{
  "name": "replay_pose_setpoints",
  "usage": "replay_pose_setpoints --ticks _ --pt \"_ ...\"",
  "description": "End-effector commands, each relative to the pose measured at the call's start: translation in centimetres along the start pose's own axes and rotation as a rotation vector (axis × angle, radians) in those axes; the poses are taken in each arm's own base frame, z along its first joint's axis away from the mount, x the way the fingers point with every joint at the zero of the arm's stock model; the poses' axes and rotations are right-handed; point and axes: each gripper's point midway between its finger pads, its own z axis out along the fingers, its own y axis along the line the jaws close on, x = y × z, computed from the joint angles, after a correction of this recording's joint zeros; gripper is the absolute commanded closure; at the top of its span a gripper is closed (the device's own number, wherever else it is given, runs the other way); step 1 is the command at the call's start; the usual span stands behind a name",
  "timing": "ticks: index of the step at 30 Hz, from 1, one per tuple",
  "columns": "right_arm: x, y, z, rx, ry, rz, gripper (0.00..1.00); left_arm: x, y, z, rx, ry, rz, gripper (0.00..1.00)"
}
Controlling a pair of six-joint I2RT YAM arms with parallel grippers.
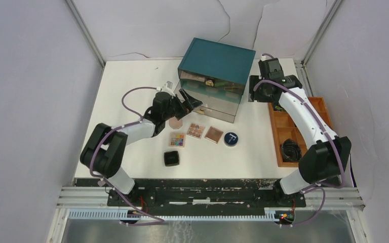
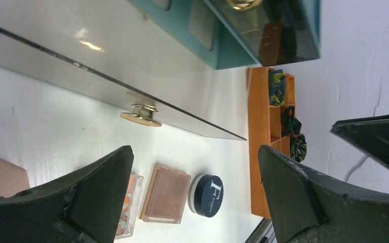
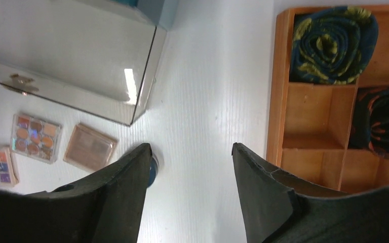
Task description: Organize the makeup
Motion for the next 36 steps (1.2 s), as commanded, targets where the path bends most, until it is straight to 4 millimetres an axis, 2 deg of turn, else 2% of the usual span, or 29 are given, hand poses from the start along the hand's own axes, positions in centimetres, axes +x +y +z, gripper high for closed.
replay_pose_setpoints --ticks 1,5,6,12,18,21,26,30,36 --pt "2.3 1.0 -2.1 -0.05 0.006 0.011 0.34 -1.1 -1.1 -3.1 0.019 -0.016 0.17 0.01" --pt "5.0 2.7 -2.9 -0.087 0.031 -0.007 0.33 -1.5 -1.6 -5.5 0.006 -0.01 0.256 0.01" --pt "5.7 3.3 -3.1 -0.1 0.039 -0.013 0.33 -1.5 -1.3 -5.9 -0.022 0.008 0.293 0.04" --pt "9.7 5.7 -3.0 -0.131 0.084 -0.036 0.33 -2.2 3.9 -9.4 -0.321 0.031 0.46 0.07" --pt "11.4 6.4 -2.8 -0.163 0.123 -0.041 0.34 -1.0 9.1 -10.3 -0.477 0.057 0.519 0.09" --pt "12.0 6.5 -2.5 -0.169 0.146 -0.057 0.33 -1.0 10.2 -10.2 -0.505 0.052 0.539 0.09" --pt "12.7 6.8 -2.2 -0.184 0.163 -0.06 0.34 -2.3 10.6 -9.3 -0.536 0.029 0.594 0.09" --pt "12.6 6.7 -2.4 -0.186 0.157 -0.067 0.34 -3.3 10.1 -8.0 -0.53 0.024 0.626 0.08" --pt "12.6 6.8 -1.9 -0.18 0.163 -0.073 0.33 -3.4 9.0 -5.7 -0.477 0.054 0.626 0.06"
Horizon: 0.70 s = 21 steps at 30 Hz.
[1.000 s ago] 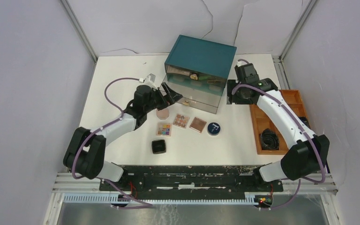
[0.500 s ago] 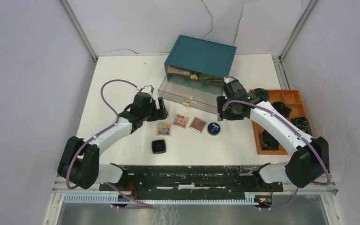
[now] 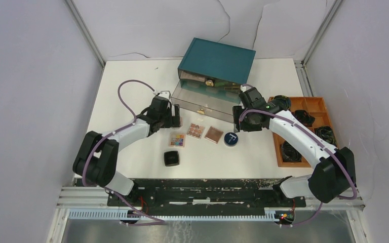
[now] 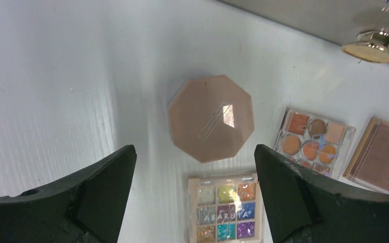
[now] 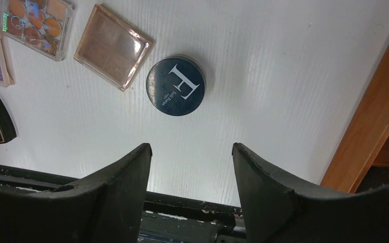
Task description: Organize the makeup
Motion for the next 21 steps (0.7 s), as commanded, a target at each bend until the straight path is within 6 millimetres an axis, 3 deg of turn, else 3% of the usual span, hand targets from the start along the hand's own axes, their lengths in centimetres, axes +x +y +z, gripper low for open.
replay_pose_setpoints --ticks 1,5,12,21 --pt "-1.0 0.7 -0.1 -0.024 -0.039 0.0 0.33 -4.1 -1.8 0.3 0.065 -0.096 0.042 0.06" --pt "-1.1 0.7 0.1 -0.023 -0.039 0.003 0.33 -4.6 -2.2 0.6 0.074 -0.088 0.066 0.06" --pt "-0.7 0.4 0.7 -0.005 -0.026 0.005 0.33 -3.0 -2.2 2.4 0.058 0.002 0.099 0.08" --pt "-0.2 0.1 1.3 0.005 -0.015 0.012 0.33 -0.3 -0.5 3.7 -0.013 0.078 0.131 0.11"
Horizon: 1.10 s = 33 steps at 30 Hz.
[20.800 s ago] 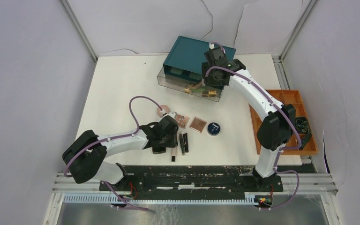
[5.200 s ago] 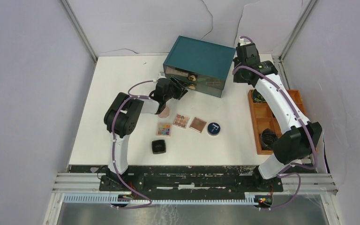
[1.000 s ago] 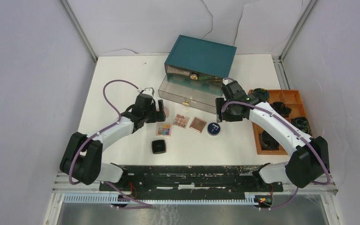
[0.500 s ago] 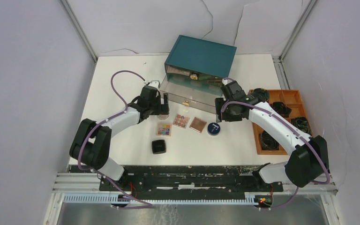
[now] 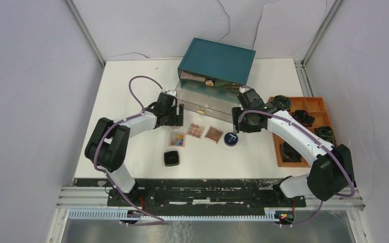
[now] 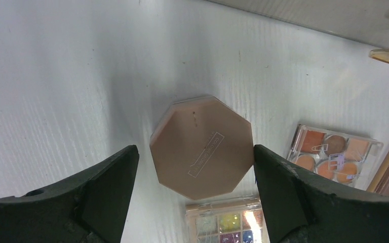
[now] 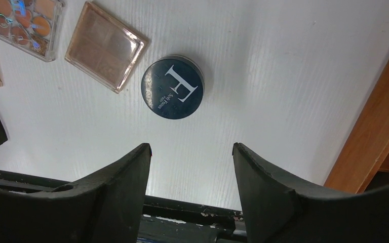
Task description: Organize the makeup
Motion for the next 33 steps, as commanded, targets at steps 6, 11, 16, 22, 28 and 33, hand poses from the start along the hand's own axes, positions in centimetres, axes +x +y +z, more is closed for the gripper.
replay_pose_setpoints --ticks 6,11,16,22,28,33 --pt "0.1 0.1 0.9 0.004 0.0 0.006 0.33 0.2 0.2 1.6 -0.016 0.005 0.058 0.22" --pt "0.3 0.0 0.8 0.005 0.007 -0.008 0.33 0.4 0.3 1.9 -0.017 0.007 0.061 0.4" --pt "0.2 0.0 0.9 0.007 0.007 -0.015 0.33 -2.0 0.1 -0.6 -0.02 -0.043 0.049 0.56" --pt "0.3 0.2 2.0 0.004 0.021 -0.01 0.33 -10.1 -2.6 -7.4 0.069 -0.187 0.064 0.56" --pt "0.0 0.7 3.2 0.003 0.036 0.005 0.32 -16.9 -5.2 -9.5 0.142 -0.281 0.082 0.55" --pt "-0.5 1.0 4.1 0.003 0.036 0.015 0.32 -19.2 -6.7 -6.3 0.173 -0.275 0.099 0.55"
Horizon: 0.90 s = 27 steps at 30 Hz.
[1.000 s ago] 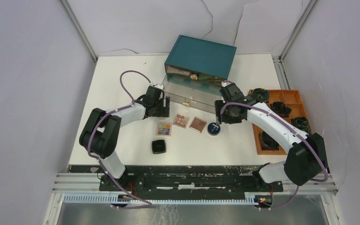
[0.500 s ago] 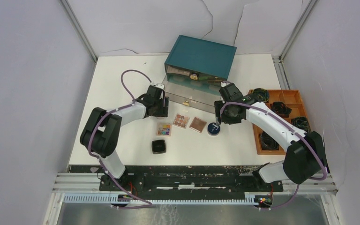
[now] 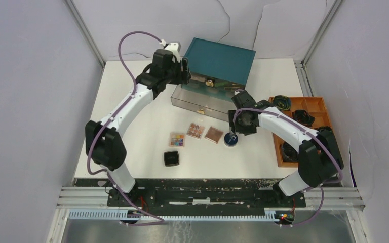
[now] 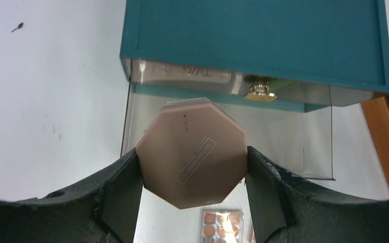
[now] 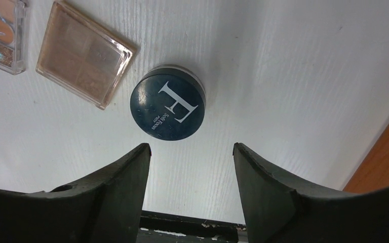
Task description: Organize the makeup
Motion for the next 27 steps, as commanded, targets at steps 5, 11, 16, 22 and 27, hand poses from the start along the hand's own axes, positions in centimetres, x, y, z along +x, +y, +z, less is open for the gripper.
replay_pose_setpoints --ticks 5,11,16,22,27 --pt "-2.5 1.7 1.2 -0.036 -0.043 0.023 0.32 4.4 -0.2 7.1 0.041 0.149 0.087 0.55" --pt "-2.2 2.1 2.9 -0.04 -0.013 0.045 0.32 6.9 0.0 9.7 0.056 0.202 0.09 0.55" --pt "-1.8 2.3 4.1 -0.04 0.013 0.056 0.32 7.8 0.0 11.3 0.06 0.226 0.091 0.4" --pt "-0.9 2.7 5.2 -0.042 0.04 0.066 0.3 7.9 0.3 11.1 0.047 0.226 0.105 0.01" --pt "-0.3 3.2 6.1 -0.039 0.056 0.075 0.29 6.5 0.5 9.9 0.028 0.19 0.112 0.01"
